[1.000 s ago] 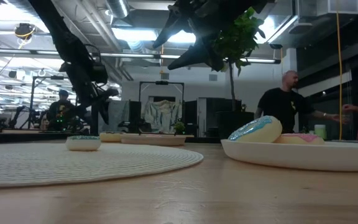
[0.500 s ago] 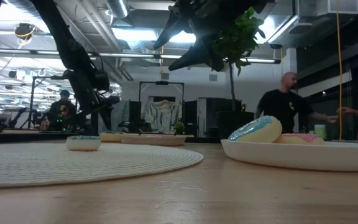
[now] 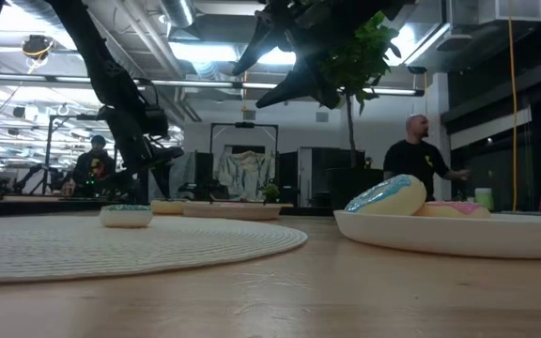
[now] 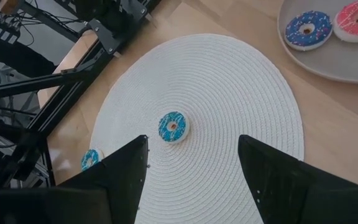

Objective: Pick & Place donuts
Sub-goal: Put the large black donut on the white plate

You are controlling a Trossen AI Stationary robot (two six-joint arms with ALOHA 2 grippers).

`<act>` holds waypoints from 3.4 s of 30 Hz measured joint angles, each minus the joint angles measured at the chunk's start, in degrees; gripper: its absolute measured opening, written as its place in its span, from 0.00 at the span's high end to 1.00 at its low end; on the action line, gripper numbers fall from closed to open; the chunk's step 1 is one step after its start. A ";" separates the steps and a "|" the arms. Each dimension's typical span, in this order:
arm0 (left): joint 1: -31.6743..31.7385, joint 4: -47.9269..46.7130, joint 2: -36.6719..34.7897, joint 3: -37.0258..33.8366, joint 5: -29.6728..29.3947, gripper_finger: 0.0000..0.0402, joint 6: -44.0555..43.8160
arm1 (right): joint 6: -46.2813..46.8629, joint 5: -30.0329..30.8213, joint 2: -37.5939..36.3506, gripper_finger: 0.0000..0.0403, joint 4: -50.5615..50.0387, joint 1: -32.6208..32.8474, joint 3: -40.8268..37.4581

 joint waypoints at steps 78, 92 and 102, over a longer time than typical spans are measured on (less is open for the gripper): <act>-14.61 -7.30 -32.95 4.31 3.79 0.74 -11.32 | 4.96 -1.55 0.00 0.38 25.65 -4.44 0.00; -24.93 -7.18 -39.12 4.31 0.99 0.74 -18.11 | 6.25 -1.48 0.02 0.24 30.36 -8.20 0.00; -33.13 -5.96 -39.12 4.31 -1.19 0.74 -22.10 | 7.50 -0.47 0.02 0.23 30.18 -10.40 0.00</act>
